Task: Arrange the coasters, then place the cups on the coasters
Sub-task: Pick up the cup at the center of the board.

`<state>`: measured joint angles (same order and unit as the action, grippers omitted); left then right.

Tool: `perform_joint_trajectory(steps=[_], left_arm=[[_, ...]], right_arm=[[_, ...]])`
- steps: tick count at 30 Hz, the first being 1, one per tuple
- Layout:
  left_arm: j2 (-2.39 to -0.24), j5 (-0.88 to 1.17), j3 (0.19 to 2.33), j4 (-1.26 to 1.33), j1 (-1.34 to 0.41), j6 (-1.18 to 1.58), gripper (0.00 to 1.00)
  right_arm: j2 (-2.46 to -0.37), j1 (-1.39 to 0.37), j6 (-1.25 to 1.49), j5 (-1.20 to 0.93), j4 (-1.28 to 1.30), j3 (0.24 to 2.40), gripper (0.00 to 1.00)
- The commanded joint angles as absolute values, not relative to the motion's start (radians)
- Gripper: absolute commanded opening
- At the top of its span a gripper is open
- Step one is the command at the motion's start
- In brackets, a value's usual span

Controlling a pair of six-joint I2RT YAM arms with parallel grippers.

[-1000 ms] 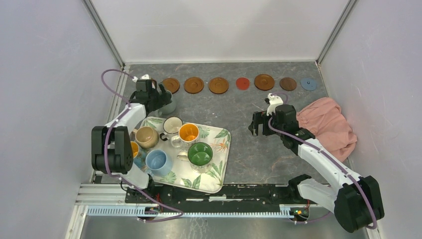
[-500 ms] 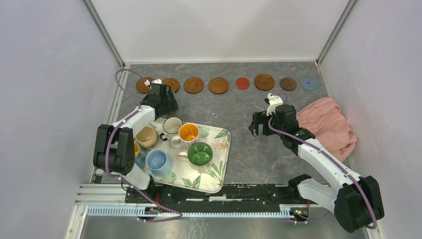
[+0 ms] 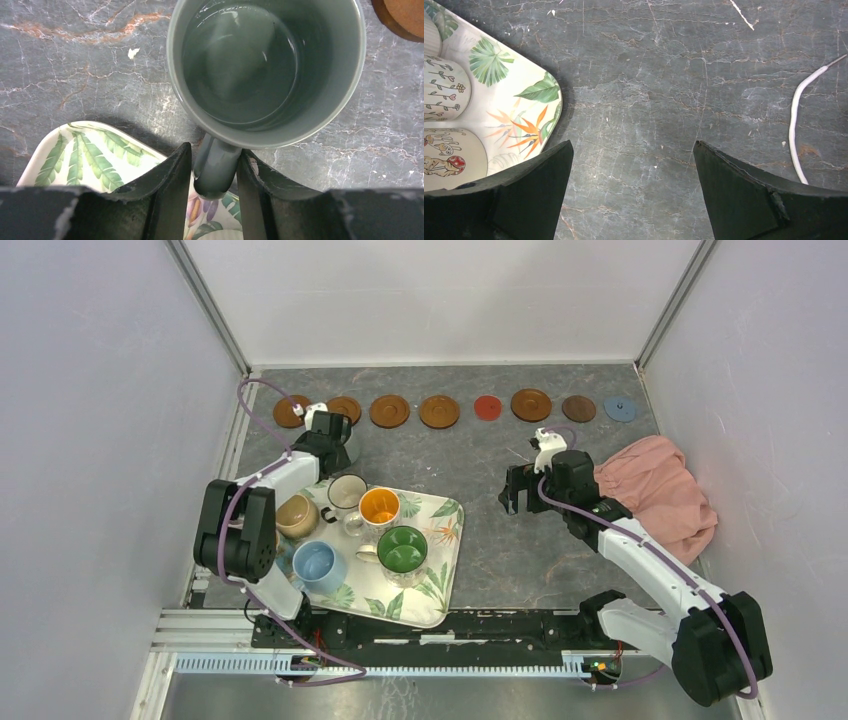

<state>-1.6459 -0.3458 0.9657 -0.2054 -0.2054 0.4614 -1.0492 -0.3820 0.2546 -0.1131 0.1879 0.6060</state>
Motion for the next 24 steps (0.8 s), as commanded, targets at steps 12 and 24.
perform_joint_trajectory(steps=[12, 24], left_arm=[[-1.567, -0.423, 0.943, -0.077, -0.21, 0.497, 0.02], [-1.569, -0.546, 1.08, -0.108, -0.185, 0.447, 0.02]], right_arm=[[-1.051, -0.397, 0.229, -0.121, 0.152, 0.612, 0.98], [-1.047, -0.399, 0.226, -0.116, 0.156, 0.619, 0.98]])
